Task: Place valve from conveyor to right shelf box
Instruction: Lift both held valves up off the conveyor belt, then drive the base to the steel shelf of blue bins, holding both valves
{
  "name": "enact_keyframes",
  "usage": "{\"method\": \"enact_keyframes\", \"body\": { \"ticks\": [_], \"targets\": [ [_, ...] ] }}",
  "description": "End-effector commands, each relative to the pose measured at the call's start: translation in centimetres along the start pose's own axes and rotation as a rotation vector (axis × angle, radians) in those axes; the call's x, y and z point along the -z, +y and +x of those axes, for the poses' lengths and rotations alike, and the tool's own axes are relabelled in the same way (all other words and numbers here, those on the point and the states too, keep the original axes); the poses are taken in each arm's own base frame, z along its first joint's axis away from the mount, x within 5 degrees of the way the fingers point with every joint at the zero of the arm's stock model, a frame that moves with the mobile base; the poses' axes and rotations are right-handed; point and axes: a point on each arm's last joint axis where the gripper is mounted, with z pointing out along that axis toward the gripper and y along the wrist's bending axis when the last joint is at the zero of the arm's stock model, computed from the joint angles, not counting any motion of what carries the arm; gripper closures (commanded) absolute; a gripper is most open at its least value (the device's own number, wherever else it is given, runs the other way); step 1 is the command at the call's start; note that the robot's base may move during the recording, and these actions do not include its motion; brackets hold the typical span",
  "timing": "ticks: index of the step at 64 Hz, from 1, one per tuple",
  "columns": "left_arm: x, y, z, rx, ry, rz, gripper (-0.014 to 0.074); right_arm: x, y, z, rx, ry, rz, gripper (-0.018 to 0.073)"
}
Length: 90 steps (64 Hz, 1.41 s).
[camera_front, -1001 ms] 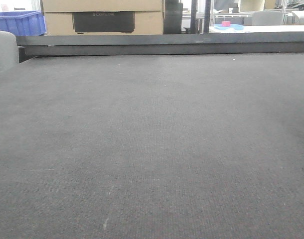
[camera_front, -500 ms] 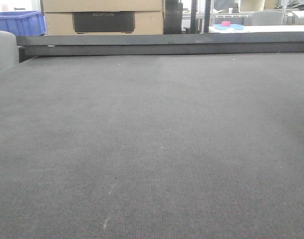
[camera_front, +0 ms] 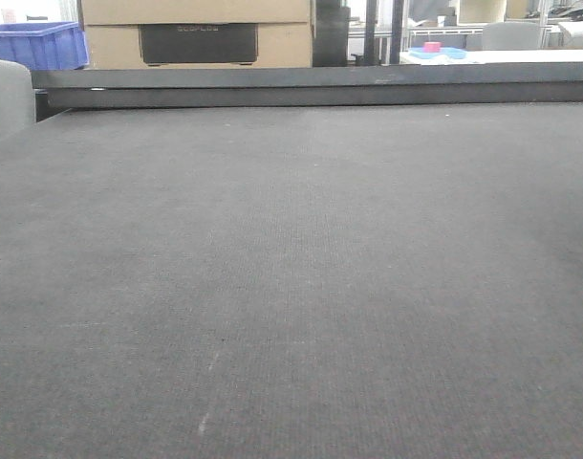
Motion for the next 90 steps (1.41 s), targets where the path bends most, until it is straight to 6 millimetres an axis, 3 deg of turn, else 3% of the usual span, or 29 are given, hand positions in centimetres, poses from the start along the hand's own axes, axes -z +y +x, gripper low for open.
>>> {"method": "enact_keyframes", "body": {
  "ticks": [1, 90],
  "targets": [
    [0.46, -0.04, -0.62, 0.007, -0.072, 0.002, 0.0708, 0.53, -0.08, -0.96, 0.006, -0.094, 0.013, 0.0713],
    [0.46, -0.04, -0.62, 0.007, -0.072, 0.002, 0.0708, 0.53, -0.08, -0.96, 0.006, -0.094, 0.013, 0.0713]
  ]
}}
